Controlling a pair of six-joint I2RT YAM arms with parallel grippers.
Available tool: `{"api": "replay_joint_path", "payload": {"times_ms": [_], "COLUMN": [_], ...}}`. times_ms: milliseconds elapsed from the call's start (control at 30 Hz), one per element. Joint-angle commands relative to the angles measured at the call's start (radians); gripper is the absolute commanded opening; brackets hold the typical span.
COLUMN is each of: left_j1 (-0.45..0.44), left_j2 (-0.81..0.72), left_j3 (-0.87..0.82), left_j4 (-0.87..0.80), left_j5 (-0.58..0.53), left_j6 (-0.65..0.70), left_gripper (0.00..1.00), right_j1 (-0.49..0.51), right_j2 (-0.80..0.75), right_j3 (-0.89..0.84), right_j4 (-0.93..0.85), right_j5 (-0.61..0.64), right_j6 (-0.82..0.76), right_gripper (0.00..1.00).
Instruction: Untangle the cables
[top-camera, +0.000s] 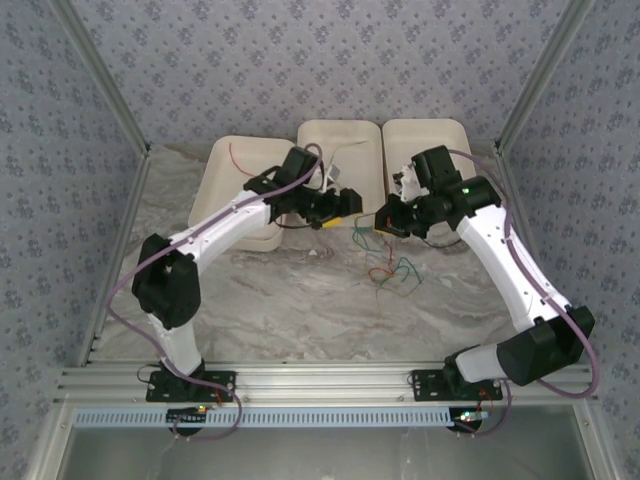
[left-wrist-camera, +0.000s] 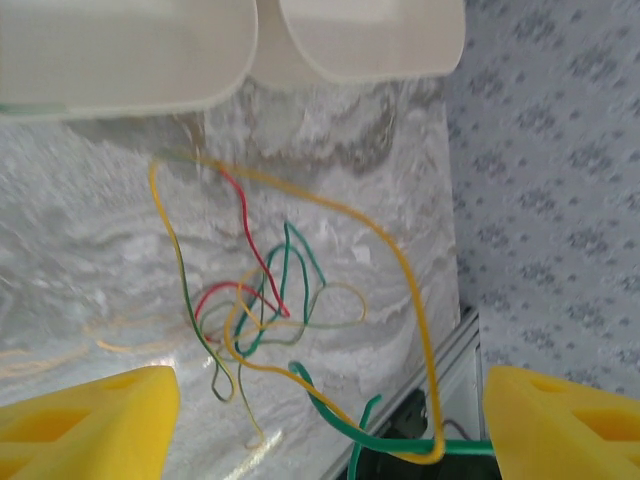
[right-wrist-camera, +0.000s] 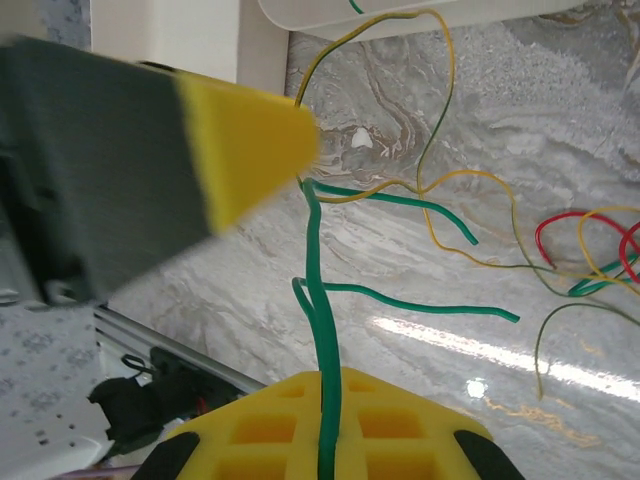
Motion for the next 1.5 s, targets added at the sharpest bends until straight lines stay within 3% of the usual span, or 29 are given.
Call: {"api": "replay_joint_path", "payload": {"times_ms": [0,267,300,400,467,567,700,900,1033,1067,1167,1200,1367,1467], "left_j1": [-0.005,-0.025,-0.025,-0.021,-0.023,-0.02,-0.008,0.005,0.005,0.005,0.007,0.011,0.063,0.098], "left_j2": [0.016,0.063,0.061,0.063,0.059,0.042,0.019,-0.003,0.006,0.002,-0.035,-0.054,-0.107,-0.095], "left_j3": [0.054,0.09,0.092,0.087,0.077,0.059,-0.021,-0.214,-0.242,-0.238,-0.2,-0.176,-0.079,-0.044], "left_j4": [-0.035,0.001,0.002,0.0,-0.005,-0.056,-0.183,-0.136,-0.118,-0.115,-0.121,-0.13,-0.139,-0.123], "left_j5": [0.015,-0.003,-0.007,-0.015,-0.017,-0.059,-0.205,-0.273,-0.289,-0.288,-0.289,-0.29,-0.198,-0.087], "left_j6": [-0.016,-0.057,-0.059,-0.068,-0.065,-0.034,0.052,0.063,0.054,0.048,0.011,-0.009,-0.211,-0.383], "left_gripper": [0.77,0.66,0.61,0.19,0.0,0.0,0.0,0.0,0.0,0.03,0.47,0.57,0.61,0.63], "right_j1": [0.018,0.037,0.037,0.037,0.037,0.026,-0.027,-0.183,-0.236,-0.236,-0.232,-0.231,-0.186,-0.102], "right_j2": [0.007,0.009,0.007,0.001,-0.003,-0.024,-0.104,-0.199,-0.197,-0.191,-0.193,-0.198,-0.229,-0.227], "right_j3": [-0.009,-0.023,-0.023,-0.025,-0.019,-0.003,0.001,-0.031,-0.034,-0.035,-0.062,-0.079,-0.144,-0.159], "right_j4": [-0.008,0.0,0.0,0.001,-0.002,-0.011,0.031,0.184,0.247,0.247,0.263,0.278,0.324,0.28], "right_j5": [0.015,0.018,0.02,0.032,0.039,0.05,0.024,-0.132,-0.191,-0.195,-0.207,-0.225,-0.266,-0.196], "right_j6": [-0.073,-0.059,-0.059,-0.059,-0.058,-0.054,-0.014,0.101,0.167,0.163,0.139,0.135,0.038,-0.068], "right_gripper": [0.0,0.0,0.0,0.0,0.0,0.0,0.0,0.0,0.0,0.0,0.0,0.0,0.0,0.0]}}
